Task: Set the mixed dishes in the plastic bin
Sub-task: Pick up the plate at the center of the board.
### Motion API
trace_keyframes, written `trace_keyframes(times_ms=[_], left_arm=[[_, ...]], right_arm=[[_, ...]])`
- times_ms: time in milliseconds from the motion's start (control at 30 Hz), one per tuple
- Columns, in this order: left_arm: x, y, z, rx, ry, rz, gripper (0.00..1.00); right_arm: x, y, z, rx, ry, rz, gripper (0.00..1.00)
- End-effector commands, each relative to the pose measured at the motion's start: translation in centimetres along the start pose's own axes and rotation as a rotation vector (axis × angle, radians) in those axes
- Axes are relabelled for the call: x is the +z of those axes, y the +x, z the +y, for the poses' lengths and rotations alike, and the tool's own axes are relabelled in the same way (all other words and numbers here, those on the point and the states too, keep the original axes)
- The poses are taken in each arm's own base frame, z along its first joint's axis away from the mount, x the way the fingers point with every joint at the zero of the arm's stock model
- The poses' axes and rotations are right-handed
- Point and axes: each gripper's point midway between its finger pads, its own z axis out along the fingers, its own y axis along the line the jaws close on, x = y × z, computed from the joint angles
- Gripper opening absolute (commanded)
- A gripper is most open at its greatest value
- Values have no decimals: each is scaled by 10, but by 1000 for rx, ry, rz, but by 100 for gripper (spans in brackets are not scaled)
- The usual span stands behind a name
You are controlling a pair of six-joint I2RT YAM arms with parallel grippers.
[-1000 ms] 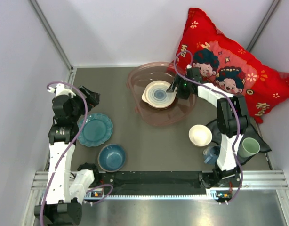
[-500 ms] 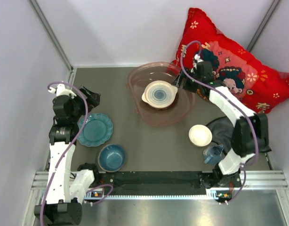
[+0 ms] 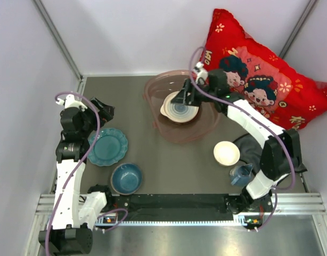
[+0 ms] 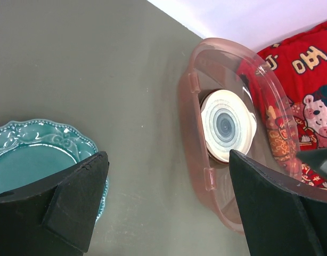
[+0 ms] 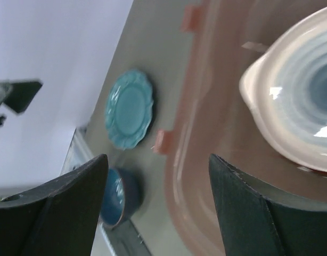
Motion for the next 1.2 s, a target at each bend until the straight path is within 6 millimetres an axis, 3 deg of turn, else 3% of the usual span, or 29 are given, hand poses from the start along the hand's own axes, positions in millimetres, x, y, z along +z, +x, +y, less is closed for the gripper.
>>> trace_keyframes(times_ms=[0,67,367,400,633,800,967,1167], left_arm=[[-1,-15,-10,17,35,-42,99],[-1,-14,-11,17,39,-41,99],[-2,-14,-10,22,36,-38,99],[-2,-14,-10,21,36,-40,99],[-4,-18,-11,32,33,-47,99],[-4,-19,-9,37,20,-54,99],[-5,-21,-7,43,8,-63,99],[-3,-20,-5,41,3,-58,99]], right_arm=[[17,18,63,-64,-178,76,75],[27,32,83,-58,-262,116,75],[72,92,133,-25,-429,274,75],[76,96,146,-37,-453,283,75],[125,133,168,-2,-480,357,75],[159,148,159,32,-406,354,75],[193,168,127,88,-291,344,75],[216,184,112,108,-242,349,75]])
